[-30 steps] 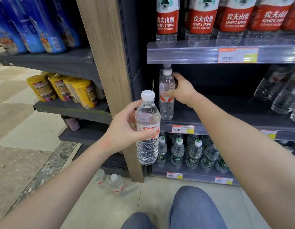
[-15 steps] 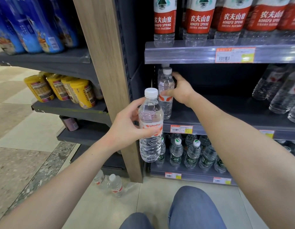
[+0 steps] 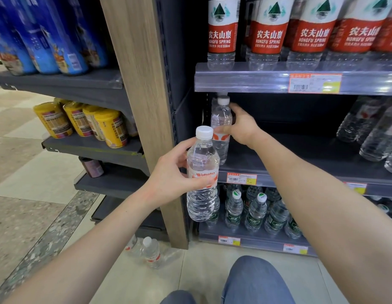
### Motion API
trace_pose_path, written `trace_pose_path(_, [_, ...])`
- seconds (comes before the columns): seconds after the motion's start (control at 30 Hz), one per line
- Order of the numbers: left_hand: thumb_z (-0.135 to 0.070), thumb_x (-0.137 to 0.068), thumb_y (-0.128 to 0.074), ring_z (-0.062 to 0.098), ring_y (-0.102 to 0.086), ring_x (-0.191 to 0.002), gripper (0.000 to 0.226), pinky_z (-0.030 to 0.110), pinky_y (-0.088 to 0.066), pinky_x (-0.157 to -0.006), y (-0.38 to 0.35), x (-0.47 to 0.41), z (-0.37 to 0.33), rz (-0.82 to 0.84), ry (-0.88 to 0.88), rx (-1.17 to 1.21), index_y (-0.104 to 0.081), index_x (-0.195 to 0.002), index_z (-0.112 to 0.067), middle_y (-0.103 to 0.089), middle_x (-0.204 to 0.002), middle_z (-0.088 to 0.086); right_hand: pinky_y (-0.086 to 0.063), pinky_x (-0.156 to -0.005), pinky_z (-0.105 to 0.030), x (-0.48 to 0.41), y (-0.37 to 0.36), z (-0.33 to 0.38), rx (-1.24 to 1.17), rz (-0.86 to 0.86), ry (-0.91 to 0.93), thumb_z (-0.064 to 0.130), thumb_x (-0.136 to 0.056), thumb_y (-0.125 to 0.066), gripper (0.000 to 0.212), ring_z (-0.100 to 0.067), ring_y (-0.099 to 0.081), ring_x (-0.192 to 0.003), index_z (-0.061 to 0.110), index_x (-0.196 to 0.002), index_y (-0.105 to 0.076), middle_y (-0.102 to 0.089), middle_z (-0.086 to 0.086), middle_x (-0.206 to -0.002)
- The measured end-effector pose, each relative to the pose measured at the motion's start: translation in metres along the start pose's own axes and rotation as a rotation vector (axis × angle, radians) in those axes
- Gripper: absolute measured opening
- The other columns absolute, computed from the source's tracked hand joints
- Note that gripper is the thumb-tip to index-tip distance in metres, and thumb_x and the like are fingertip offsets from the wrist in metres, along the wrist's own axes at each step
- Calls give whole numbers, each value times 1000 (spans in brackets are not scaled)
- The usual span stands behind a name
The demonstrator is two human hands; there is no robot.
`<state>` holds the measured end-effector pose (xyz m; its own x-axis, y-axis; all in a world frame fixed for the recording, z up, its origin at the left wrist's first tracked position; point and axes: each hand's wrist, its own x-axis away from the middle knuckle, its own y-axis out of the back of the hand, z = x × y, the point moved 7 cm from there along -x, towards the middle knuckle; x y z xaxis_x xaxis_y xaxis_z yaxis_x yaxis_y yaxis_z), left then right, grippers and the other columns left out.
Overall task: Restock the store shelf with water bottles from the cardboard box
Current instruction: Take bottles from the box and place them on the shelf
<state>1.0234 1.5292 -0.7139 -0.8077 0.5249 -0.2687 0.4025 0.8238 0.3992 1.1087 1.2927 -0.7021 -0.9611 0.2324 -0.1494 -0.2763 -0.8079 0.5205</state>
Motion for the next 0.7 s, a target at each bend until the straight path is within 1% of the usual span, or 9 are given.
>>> trace_pose_path(0.13, [-18, -74, -96, 5, -72, -111, 89, 31, -61, -90, -7, -2, -2, 16, -4, 2, -52, -148, -40, -75, -121, -18, -43, -89, -18, 2, -3, -2, 19, 11, 5, 20, -83, -86, 91, -8, -56, -113, 21, -158, -34, -61, 3, -136])
trace_pose_path(0.27, [-17, -74, -96, 5, -73, -111, 90, 34, -61, -92, -20, -9, -2, 34, -6, 28, -51, -149, -40, -76, -120, -17, -43, -92, -24, 11, 11, -8, 20, 2, -23, 31, -79, -88, 108, -13, -56, -115, 31, -163, -20, -61, -2, -129])
trace_pose_path(0.33, [-18, -75, -96, 2, -72, -111, 91, 30, -60, -93, -27, -16, -3, 33, -11, 45, -49, -151, -38, -76, -121, -18, -44, -94, -27, 22, 24, -12, 45, -17, -27, 38, -80, -87, 105, -15, -56, -116, 33, -162, -21, -60, -2, -127])
trace_pose_path(0.4, [-18, -76, -96, 0, -72, -110, 93, 23, -58, -92, -38, -26, -5, 37, -10, 76, -47, -153, -33, -75, -122, -16, -49, -92, -28, 41, 38, -17, -12, -28, -33, 31, -88, -80, 80, -18, -60, -116, 30, -156, -38, -61, -1, -130])
trace_pose_path(0.47, [-19, -76, -96, 2, -72, -112, 93, 23, -58, -95, -51, -43, -4, 41, -4, 118, -44, -153, -32, -75, -124, -12, -56, -94, -36, 63, 50, -30, -134, 50, -71, 8, -95, -68, 50, -26, -66, -116, 27, -141, -57, -66, -6, -132])
trace_pose_path(0.5, [-19, -76, -96, 4, -72, -112, 92, 27, -58, -97, -58, -53, -3, 40, 11, 144, -43, -150, -33, -75, -124, -10, -57, -97, -40, 75, 52, -37, -205, 140, -97, -4, -95, -60, 50, -28, -68, -116, 24, -136, -60, -68, -10, -131])
trace_pose_path(0.57, [-18, -74, -97, 8, -74, -110, 87, 36, -60, -97, -74, -73, 1, 32, 56, 200, -43, -141, -31, -76, -121, -7, -55, -101, -44, 98, 52, -48, -324, 334, -140, -16, -89, -51, 62, -29, -70, -115, 23, -137, -58, -71, -12, -128])
trace_pose_path(0.63, [-12, -75, -96, 9, -76, -105, 78, 36, -62, -91, -91, -90, 2, 47, 81, 243, -47, -134, -24, -77, -116, -3, -53, -102, -43, 111, 52, -54, -338, 413, -133, -13, -86, -61, 72, -28, -70, -117, 28, -144, -51, -72, -10, -126])
trace_pose_path(0.7, [-7, -76, -94, 10, -77, -101, 72, 35, -64, -86, -105, -104, -1, 74, 81, 261, -50, -131, -21, -77, -114, 0, -54, -101, -40, 114, 52, -60, -279, 358, -112, -4, -87, -75, 82, -19, -69, -117, 35, -150, -41, -74, -3, -123])
